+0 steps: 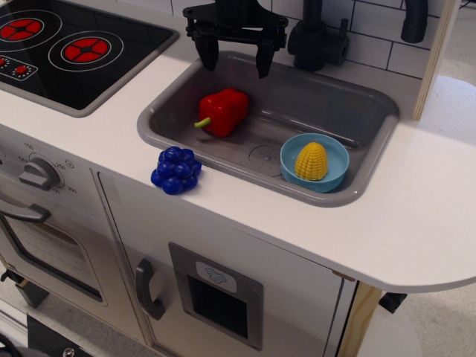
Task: Take corn out of bowl sink
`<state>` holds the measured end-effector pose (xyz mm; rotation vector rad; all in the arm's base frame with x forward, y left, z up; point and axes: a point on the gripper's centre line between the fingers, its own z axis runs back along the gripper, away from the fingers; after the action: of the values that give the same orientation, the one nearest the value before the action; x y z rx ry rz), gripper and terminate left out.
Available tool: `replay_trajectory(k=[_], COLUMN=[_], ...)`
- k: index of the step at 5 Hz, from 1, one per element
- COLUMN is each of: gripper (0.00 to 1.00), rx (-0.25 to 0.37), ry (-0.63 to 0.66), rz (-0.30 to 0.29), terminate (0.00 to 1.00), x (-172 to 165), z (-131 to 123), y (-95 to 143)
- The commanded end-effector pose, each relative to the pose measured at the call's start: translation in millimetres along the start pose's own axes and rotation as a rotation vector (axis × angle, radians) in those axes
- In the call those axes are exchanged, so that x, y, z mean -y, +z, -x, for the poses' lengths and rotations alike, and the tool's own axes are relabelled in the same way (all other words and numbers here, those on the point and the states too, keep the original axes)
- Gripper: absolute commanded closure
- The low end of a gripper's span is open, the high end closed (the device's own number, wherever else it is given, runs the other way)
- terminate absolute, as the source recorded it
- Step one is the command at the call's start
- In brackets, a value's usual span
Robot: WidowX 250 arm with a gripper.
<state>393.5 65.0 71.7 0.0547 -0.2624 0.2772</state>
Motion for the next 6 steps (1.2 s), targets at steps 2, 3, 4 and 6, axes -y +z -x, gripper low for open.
replay_trajectory(k=[2,3,4,6], gripper=[0.00,0.00,0.00,0.00], rx=[-0.043,-0.064,-0.093,-0.069], ry=[-0.063,-0.118,-0.160,-0.141], rz=[0.024,0.049,0.071,0.036], terminate=[0.00,0.00,0.00,0.00], x=[20,39,56,84], z=[16,32,42,46], y=[6,9,12,1])
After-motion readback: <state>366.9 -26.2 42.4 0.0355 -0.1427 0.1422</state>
